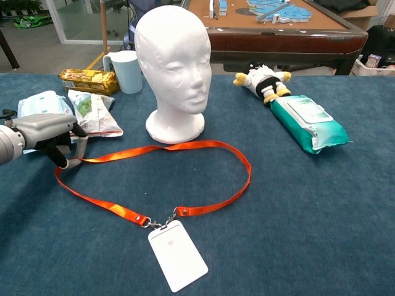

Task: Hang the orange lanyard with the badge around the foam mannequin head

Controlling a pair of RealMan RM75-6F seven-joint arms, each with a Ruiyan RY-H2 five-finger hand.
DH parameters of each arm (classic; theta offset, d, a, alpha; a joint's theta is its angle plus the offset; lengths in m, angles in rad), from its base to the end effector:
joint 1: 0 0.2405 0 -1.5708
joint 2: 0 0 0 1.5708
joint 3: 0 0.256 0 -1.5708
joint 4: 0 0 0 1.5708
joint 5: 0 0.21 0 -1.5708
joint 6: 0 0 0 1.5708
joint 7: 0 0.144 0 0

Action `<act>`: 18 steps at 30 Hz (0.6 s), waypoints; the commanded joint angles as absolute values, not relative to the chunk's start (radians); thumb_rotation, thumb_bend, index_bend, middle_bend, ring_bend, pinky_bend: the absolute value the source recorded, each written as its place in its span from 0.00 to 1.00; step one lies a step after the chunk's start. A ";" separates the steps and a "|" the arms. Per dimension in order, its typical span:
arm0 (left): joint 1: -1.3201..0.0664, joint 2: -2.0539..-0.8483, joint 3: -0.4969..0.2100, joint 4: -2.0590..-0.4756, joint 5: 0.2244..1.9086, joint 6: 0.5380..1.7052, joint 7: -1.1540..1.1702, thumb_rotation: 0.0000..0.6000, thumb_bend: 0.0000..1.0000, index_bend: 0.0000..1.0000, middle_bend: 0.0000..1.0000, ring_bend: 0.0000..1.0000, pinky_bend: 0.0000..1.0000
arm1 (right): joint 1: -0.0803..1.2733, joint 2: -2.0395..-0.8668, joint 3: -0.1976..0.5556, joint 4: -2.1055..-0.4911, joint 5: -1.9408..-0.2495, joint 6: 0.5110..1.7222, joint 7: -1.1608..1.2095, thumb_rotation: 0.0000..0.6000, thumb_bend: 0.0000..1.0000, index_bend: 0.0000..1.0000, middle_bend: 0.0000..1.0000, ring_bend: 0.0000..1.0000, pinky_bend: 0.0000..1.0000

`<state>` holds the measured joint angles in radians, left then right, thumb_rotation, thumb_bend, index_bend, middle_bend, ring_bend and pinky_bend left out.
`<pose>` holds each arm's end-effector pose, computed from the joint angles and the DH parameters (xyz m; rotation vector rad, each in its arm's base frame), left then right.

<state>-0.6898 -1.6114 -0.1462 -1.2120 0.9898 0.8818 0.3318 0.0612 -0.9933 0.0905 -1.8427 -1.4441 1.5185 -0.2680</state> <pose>-0.2326 0.3603 -0.0209 -1.7344 -1.0235 -0.6674 -0.2793 -0.1789 0.1898 1.3551 -0.7707 0.7833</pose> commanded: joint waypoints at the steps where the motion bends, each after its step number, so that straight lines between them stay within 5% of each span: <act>1: -0.689 -1.611 -0.146 -1.213 0.992 0.882 0.330 1.00 0.39 0.62 1.00 1.00 0.89 | 0.061 -0.993 0.090 -1.843 -1.443 1.518 -0.268 1.00 0.05 0.30 0.45 0.48 0.46; 14: -0.664 -1.543 -0.137 -1.344 1.080 0.936 0.286 1.00 0.40 0.62 1.00 1.00 0.89 | 0.138 -1.003 0.099 -1.886 -1.415 1.394 -0.354 1.00 0.05 0.30 0.45 0.48 0.49; 18: -0.663 -1.536 -0.132 -1.369 1.086 0.940 0.296 1.00 0.40 0.62 1.00 1.00 0.89 | 0.187 -1.024 0.120 -1.902 -1.379 1.335 -0.388 1.00 0.05 0.30 0.49 0.53 0.62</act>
<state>-0.6636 -1.5378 -0.1337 -1.3655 1.0839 0.9381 0.2935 0.1676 -1.0134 0.1091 -1.8929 -1.3954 1.3565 -0.3726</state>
